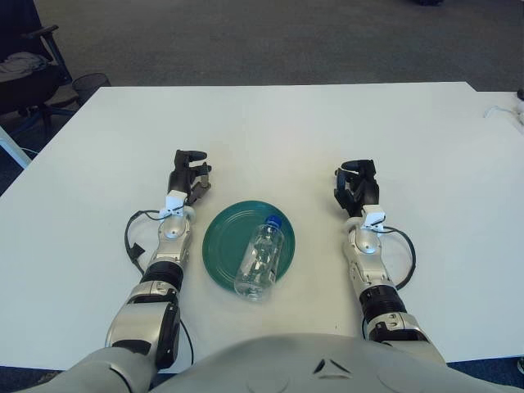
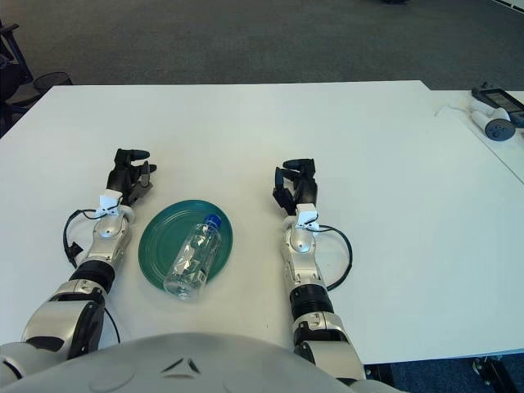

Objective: Put the bottle into the plate.

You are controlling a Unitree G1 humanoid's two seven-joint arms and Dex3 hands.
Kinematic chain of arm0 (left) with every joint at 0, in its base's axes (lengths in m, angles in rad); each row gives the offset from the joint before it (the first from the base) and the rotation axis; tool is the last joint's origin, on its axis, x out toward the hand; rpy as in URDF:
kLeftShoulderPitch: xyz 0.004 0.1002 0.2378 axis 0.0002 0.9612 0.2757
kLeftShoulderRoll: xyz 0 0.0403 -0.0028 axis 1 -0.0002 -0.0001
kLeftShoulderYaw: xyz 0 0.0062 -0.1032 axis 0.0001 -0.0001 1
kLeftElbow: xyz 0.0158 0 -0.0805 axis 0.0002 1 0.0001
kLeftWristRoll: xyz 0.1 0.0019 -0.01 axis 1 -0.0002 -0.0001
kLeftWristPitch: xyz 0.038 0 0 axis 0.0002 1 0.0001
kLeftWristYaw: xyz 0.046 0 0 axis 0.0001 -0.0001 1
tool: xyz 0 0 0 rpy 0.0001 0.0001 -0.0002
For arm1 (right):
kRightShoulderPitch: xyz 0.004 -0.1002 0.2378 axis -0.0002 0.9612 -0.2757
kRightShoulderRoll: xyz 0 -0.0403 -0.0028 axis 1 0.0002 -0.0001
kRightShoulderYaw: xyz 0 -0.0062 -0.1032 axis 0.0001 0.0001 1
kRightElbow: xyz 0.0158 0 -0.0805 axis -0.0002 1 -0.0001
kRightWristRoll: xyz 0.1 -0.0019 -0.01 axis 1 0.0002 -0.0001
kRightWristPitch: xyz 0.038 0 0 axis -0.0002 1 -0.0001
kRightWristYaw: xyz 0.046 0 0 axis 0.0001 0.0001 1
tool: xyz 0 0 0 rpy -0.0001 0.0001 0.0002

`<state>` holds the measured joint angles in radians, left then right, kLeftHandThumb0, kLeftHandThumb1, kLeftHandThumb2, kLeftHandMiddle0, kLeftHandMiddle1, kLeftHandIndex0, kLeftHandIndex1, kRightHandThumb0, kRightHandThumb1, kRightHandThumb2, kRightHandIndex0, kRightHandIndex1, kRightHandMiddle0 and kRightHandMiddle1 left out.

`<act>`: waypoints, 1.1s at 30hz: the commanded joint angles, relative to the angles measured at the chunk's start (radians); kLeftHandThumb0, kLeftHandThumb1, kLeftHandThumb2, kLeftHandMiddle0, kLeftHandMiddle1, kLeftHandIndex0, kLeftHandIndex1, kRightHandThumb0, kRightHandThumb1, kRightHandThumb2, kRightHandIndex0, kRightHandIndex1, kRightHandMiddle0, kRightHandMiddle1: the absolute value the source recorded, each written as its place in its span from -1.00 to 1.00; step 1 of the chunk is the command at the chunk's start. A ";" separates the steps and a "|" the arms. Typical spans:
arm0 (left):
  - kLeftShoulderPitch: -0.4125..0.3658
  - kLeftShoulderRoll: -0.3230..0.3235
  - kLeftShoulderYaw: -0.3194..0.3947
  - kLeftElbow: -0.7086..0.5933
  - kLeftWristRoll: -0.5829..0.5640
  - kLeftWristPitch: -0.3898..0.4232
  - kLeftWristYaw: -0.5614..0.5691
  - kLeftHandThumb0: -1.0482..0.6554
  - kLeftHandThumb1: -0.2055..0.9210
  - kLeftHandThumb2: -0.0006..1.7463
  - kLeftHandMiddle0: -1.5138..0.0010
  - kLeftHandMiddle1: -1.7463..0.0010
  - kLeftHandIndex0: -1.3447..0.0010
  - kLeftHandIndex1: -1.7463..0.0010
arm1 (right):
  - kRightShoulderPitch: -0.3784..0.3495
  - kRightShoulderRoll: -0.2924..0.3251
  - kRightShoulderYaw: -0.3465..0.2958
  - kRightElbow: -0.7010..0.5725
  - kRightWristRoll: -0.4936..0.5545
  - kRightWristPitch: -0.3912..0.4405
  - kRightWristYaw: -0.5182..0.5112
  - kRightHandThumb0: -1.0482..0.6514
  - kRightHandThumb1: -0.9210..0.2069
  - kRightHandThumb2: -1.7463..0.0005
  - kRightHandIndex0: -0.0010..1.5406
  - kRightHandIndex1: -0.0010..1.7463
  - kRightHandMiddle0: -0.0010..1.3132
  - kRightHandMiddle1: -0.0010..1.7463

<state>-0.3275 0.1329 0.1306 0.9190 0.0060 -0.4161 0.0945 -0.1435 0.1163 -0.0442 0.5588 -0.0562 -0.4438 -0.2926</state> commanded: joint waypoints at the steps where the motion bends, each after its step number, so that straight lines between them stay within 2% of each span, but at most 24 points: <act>1: 0.046 -0.021 0.010 0.066 -0.024 0.017 -0.032 -0.22 0.62 -0.06 0.17 -0.97 0.51 -1.00 | 0.118 0.007 -0.001 0.070 -0.003 0.088 0.002 -0.18 -1.00 0.41 -0.72 0.42 -0.71 1.00; 6: 0.037 -0.044 0.021 0.119 -0.035 -0.036 -0.037 -0.26 0.31 0.19 -0.17 -1.00 0.33 -1.00 | 0.126 -0.002 0.003 0.061 -0.015 0.082 0.003 -0.18 -1.00 0.41 -0.73 0.41 -0.71 1.00; 11: 0.049 -0.078 0.035 0.147 -0.060 -0.133 -0.067 -0.30 0.09 0.37 -0.40 -1.00 0.20 -1.00 | 0.129 -0.008 0.004 0.058 -0.021 0.083 0.002 -0.18 -1.00 0.41 -0.74 0.41 -0.71 1.00; 15: 0.083 -0.129 0.050 0.135 -0.107 -0.262 -0.137 -0.33 -0.07 0.50 -0.53 -1.00 0.09 -1.00 | 0.129 -0.013 0.005 0.056 -0.028 0.092 0.001 -0.18 -1.00 0.41 -0.75 0.40 -0.70 1.00; 20: 0.086 -0.160 0.082 0.154 -0.182 -0.355 -0.253 -0.36 -0.20 0.61 -0.64 -1.00 0.00 -1.00 | 0.127 -0.015 0.001 0.055 -0.037 0.102 -0.003 -0.18 -1.00 0.41 -0.76 0.39 -0.70 1.00; 26: 0.079 -0.182 0.118 0.177 -0.221 -0.394 -0.334 -0.38 -0.27 0.66 -0.68 -1.00 -0.05 -1.00 | 0.125 -0.021 -0.001 0.049 -0.041 0.114 -0.004 -0.18 -1.00 0.41 -0.77 0.38 -0.70 1.00; 33: 0.076 -0.196 0.140 0.196 -0.217 -0.419 -0.356 -0.39 -0.30 0.68 -0.69 -1.00 -0.07 -1.00 | 0.123 -0.023 -0.003 0.036 -0.039 0.132 -0.004 -0.18 -1.00 0.41 -0.75 0.39 -0.70 1.00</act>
<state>-0.3592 0.0360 0.2617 1.0225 -0.1793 -0.8164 -0.2534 -0.1279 0.0979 -0.0362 0.5294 -0.0966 -0.3986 -0.2932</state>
